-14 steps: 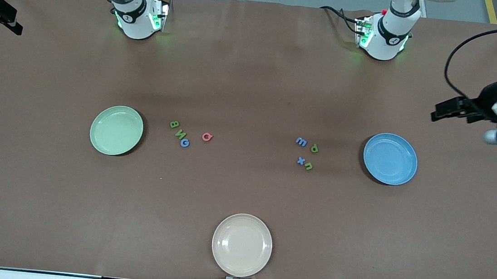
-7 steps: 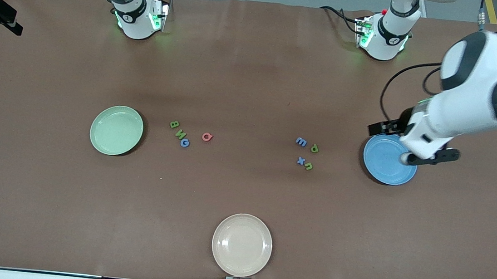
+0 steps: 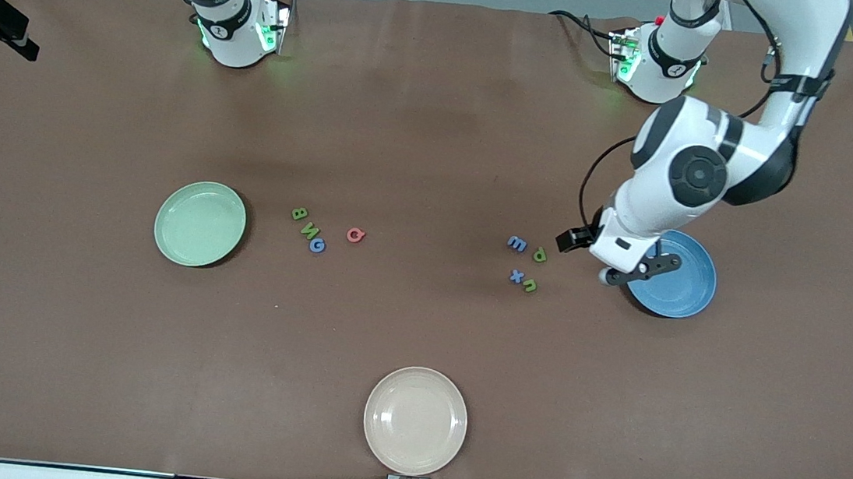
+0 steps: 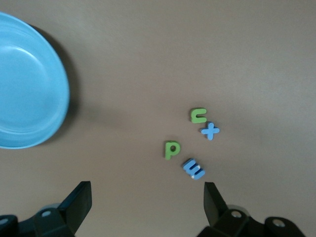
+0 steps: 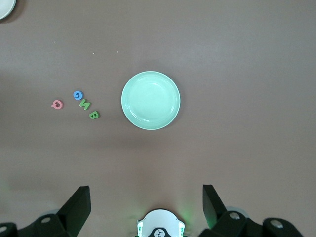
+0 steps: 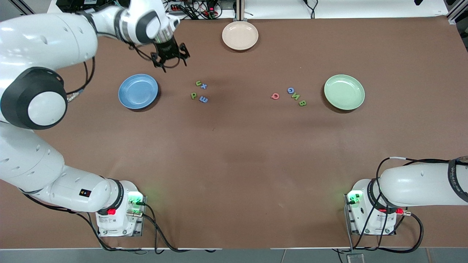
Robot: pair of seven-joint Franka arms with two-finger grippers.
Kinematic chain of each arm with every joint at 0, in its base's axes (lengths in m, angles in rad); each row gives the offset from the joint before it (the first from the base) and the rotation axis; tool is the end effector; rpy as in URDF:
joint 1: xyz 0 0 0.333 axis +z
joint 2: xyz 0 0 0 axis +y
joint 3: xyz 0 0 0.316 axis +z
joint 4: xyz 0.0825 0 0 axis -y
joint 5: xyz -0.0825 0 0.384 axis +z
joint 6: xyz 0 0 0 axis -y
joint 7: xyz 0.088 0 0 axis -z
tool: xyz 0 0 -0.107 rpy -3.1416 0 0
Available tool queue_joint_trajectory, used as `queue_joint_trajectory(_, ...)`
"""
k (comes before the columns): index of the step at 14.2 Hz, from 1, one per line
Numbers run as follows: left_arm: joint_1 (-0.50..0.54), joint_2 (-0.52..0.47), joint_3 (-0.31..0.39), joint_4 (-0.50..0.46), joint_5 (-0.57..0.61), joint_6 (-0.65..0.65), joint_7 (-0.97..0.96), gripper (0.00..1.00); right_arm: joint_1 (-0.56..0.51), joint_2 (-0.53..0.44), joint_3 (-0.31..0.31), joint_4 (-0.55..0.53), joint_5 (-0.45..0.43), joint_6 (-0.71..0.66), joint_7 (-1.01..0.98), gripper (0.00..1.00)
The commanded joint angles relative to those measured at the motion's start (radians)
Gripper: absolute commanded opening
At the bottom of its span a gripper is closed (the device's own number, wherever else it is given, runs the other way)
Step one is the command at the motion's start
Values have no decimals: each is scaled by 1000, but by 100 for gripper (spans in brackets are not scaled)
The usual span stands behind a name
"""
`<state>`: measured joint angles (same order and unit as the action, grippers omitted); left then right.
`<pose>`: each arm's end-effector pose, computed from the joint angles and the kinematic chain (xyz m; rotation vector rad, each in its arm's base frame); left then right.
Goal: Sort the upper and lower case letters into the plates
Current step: 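Move the left gripper over the green letter p, then grasp the green p with the left gripper while the right gripper reaches letters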
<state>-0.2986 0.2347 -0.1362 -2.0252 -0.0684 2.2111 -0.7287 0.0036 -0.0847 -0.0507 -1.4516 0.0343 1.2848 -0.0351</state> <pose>0.5308 -0.2467 0.3309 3.0488 0.5218 -0.1338 0.4934 -0.0204 0.6996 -3.0982 0.0051 0.1249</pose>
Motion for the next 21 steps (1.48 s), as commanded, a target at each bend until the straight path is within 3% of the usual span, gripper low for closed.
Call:
queue_joint_trajectory(1,-37,38,3,-76,62,158,-87,100,-8,43,8,14,1,-4,7,100)
queue_joint_trajectory(7,-65,190,3,-83,188,337,-224,100,-31,265,5,17,-42,76,6,100)
queue_joint_trajectory(10,-68,233,1,-83,197,380,-239,100,15,273,9,-13,-22,96,36,100)
queue_joint_trajectory(15,-82,270,1,-83,199,394,-241,96,157,272,11,-292,67,422,219,100)
queue_joint_trajectory(21,-86,275,0,-89,199,394,-241,70,321,278,11,-579,84,832,300,100)
